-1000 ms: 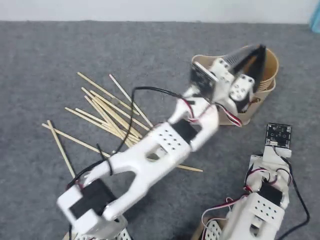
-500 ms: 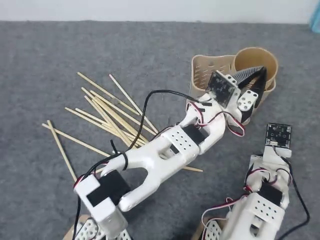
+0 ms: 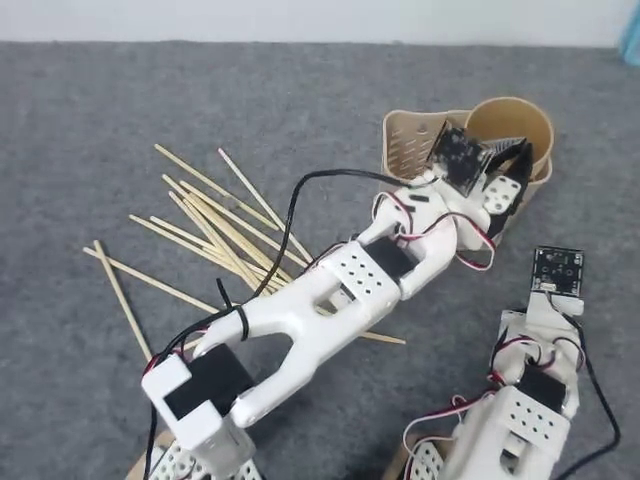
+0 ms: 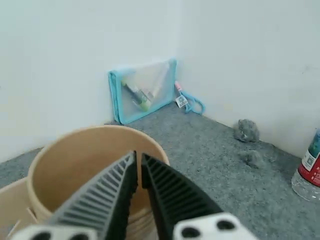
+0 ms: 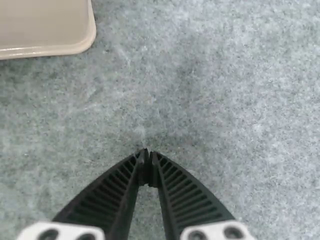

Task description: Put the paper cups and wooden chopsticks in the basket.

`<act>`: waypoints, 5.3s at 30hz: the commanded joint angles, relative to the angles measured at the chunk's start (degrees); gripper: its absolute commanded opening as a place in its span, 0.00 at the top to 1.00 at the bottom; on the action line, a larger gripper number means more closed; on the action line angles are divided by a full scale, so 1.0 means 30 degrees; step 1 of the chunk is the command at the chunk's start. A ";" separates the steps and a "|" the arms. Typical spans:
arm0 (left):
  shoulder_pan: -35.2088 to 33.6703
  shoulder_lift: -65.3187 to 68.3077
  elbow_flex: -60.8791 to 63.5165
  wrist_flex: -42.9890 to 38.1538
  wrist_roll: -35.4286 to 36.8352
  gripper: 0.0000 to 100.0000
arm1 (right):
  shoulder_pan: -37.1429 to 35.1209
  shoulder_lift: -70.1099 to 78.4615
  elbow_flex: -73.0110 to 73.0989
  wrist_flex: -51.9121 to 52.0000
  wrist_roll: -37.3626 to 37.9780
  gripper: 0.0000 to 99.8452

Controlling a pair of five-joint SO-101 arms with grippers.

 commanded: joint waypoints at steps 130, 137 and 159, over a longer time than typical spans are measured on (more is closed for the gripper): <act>-2.7370 -0.0029 -0.9480 3.0476 0.3194 0.99 | 0.0308 -0.0425 -0.0147 -0.0308 0.0322 0.99; -2.7194 -0.7033 -0.3795 2.7429 0.2198 0.99 | 0.0308 -0.0425 -0.0147 -0.0308 0.0322 0.99; -1.5326 -1.8403 -0.2125 1.8608 0.2374 0.99 | 0.0337 -0.0425 -0.0147 -0.0308 0.0322 0.99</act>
